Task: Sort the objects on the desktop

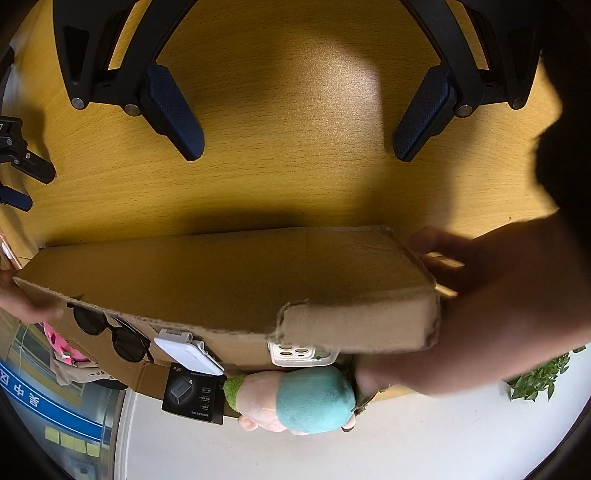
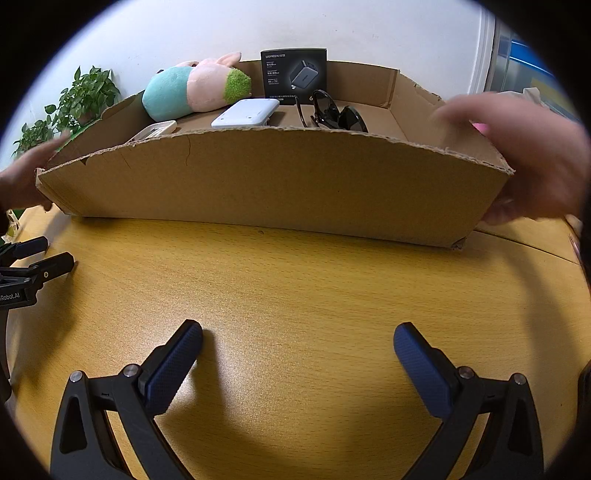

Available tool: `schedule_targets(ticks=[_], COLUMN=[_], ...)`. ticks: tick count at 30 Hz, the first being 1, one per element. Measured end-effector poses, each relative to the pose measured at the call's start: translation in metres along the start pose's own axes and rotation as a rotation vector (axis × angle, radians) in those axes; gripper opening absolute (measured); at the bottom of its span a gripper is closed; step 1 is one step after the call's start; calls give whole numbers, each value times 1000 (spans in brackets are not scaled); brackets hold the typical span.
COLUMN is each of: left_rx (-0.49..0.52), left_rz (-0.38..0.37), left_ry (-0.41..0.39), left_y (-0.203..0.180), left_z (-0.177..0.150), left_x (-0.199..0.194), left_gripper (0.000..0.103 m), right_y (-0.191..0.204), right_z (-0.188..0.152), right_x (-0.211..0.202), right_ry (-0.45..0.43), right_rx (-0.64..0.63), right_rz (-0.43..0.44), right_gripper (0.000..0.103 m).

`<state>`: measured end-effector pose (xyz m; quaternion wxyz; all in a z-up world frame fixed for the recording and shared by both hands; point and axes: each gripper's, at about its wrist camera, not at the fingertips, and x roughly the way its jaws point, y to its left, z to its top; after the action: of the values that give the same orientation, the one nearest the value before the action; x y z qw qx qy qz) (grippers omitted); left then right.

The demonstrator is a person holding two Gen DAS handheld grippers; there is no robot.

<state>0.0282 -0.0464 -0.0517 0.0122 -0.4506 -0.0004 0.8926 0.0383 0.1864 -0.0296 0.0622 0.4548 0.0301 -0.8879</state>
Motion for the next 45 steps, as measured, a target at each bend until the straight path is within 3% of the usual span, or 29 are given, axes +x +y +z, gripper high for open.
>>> schedule_targets(ticks=[45], left_rx=[6], left_rz=[-7], left_ry=[0], left_y=[-3], left_z=[0], left_x=[4], left_gripper=[103], right_y=[-2], right_z=[3], right_x=[-1], right_ry=[-3], right_rx=[-10], right_rz=[8], right_gripper=[103])
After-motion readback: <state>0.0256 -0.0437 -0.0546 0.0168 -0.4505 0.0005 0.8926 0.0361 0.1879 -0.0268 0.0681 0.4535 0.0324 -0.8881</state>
